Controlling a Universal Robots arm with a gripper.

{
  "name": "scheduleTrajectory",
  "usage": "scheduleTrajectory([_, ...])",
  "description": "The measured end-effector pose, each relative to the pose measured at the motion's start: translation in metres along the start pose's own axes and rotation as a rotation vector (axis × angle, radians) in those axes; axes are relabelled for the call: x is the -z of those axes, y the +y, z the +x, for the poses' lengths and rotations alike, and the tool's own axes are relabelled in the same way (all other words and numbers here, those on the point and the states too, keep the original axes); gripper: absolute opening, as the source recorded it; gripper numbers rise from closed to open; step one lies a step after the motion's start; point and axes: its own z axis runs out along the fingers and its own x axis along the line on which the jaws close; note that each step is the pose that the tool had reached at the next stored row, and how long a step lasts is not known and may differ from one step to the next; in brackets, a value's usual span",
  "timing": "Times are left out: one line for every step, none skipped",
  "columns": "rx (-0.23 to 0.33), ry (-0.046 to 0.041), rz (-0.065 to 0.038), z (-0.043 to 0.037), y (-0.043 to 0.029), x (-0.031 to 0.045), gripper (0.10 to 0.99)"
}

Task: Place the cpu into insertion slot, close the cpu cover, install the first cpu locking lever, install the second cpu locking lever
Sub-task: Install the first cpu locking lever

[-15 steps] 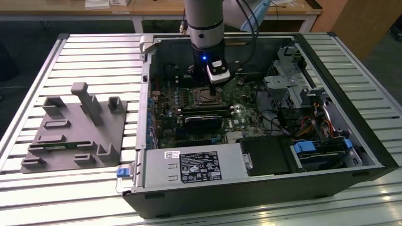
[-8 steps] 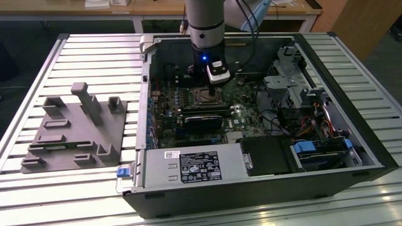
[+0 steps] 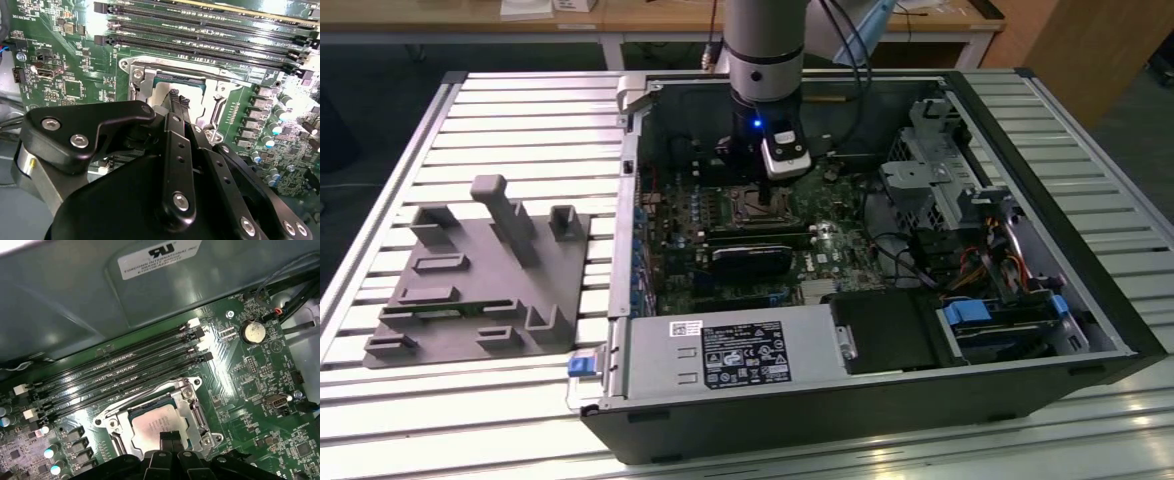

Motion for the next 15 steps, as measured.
scheduleTrajectory([0.0,0.0,0.0,0.0,0.0,0.0,0.106])
scheduleTrajectory([0.0,0.0,0.0,-0.0001,0.0,0.0002,0.106])
scheduleTrajectory([0.0,0.0,0.0,-0.0002,0.0001,0.0014,0.106])
scheduleTrajectory([0.0,-0.0001,0.0,-0.0003,0.0001,0.0034,0.106])
scheduleTrajectory([0.0,-0.0001,0.0,-0.0005,0.0002,0.0059,0.106])
scheduleTrajectory([0.0,0.0,0.0,-0.0008,0.0002,0.0087,0.106])
scheduleTrajectory([0.0,0.0,0.0,-0.001,0.0003,0.0116,0.106])
scheduleTrajectory([0.0,0.0,0.0,-0.0012,0.0004,0.0144,0.106])
scheduleTrajectory([0.0,0.0,0.0,-0.0014,0.0004,0.0168,0.106])
scheduleTrajectory([0.0,-0.0001,0.0,-0.0016,0.0005,0.019,0.106])
scheduleTrajectory([0.0,-0.0001,0.0,-0.0018,0.0006,0.0212,0.106])
scheduleTrajectory([0.0,0.0,0.0,-0.002,0.0006,0.0234,0.106])
scheduleTrajectory([0.0,-0.0001,0.0,-0.0021,0.0006,0.0254,0.106])
scheduleTrajectory([0.0,0.0,0.0,-0.0023,0.0007,0.027,0.106])
scheduleTrajectory([0.0,0.0,0.0,-0.0023,0.0007,0.0275,0.106])
